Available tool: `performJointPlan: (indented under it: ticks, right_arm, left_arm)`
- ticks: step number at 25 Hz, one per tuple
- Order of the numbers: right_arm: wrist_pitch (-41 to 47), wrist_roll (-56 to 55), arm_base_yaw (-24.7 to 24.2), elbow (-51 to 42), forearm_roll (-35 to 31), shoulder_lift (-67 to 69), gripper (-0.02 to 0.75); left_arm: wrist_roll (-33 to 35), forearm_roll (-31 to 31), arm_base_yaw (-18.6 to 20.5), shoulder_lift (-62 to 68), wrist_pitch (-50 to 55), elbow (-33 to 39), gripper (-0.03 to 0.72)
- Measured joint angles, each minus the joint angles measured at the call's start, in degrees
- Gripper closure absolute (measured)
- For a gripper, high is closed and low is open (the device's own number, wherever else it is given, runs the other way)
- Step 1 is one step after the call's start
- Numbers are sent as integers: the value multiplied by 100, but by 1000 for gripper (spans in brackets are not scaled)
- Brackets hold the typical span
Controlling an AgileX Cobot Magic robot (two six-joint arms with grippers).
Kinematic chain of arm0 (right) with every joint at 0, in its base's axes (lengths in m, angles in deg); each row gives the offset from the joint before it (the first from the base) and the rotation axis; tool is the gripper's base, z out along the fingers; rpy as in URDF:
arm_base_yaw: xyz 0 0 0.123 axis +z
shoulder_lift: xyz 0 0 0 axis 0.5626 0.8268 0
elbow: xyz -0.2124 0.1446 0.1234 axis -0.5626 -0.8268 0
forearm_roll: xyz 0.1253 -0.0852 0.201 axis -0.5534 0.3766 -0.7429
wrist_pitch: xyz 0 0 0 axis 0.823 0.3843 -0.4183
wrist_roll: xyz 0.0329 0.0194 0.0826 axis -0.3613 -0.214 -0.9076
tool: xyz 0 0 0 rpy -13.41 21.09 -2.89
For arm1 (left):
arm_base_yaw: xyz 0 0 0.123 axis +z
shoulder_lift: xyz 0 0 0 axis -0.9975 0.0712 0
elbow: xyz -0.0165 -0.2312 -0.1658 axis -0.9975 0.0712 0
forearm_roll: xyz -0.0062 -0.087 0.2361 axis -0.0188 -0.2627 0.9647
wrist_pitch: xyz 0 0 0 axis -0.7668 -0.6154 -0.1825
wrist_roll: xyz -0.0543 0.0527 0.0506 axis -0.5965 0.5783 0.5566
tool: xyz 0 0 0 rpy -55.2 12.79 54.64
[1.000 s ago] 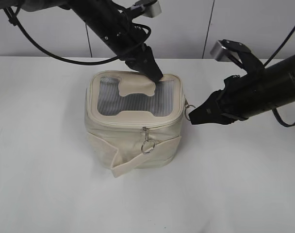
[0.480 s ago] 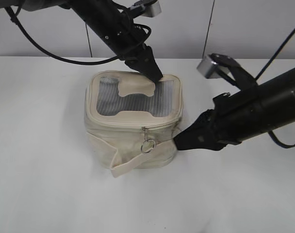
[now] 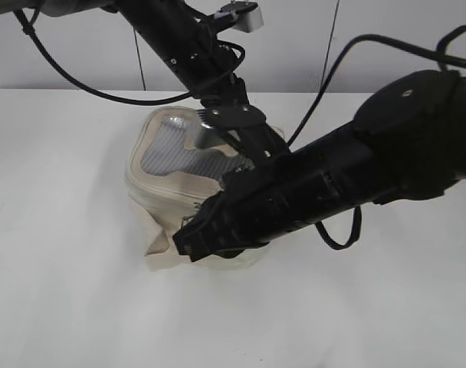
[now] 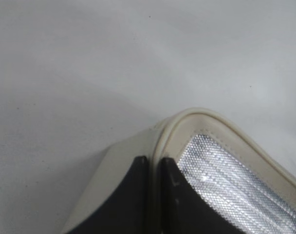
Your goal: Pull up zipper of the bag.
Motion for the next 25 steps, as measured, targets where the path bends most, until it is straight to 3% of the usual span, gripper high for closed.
performJointPlan:
  ticks: [4,6,8,11,13,21,25]
  right_arm:
    - [0,-307,50,120,69,87,727]
    - [106,-882,-24,132,534,87,696]
    - [460,-1683,-203,149,1222,21,596]
    - [963,-2714,-627,150,2408,-330,366]
    - [1050,-3153,-914,66,3005,-708,303]
    - [1199,-3817,-1685,-1079,3528,-2359,265]
    - [1758,-4213,-1861,-1328,3948,-3065,265]
  left_arm:
    - [-29,0,0,0,54,0,652]
    - [-168,5,0,0,16,0,640]
    - [-329,-1,0,0,-71,0,585]
    - [-683,-22,48,-28,-155,0,473]
    - [-890,-10,98,-92,-155,0,454]
    - [-1627,360,296,-989,-128,94,460]
    - [-2036,684,257,-2060,-447,1015,479]
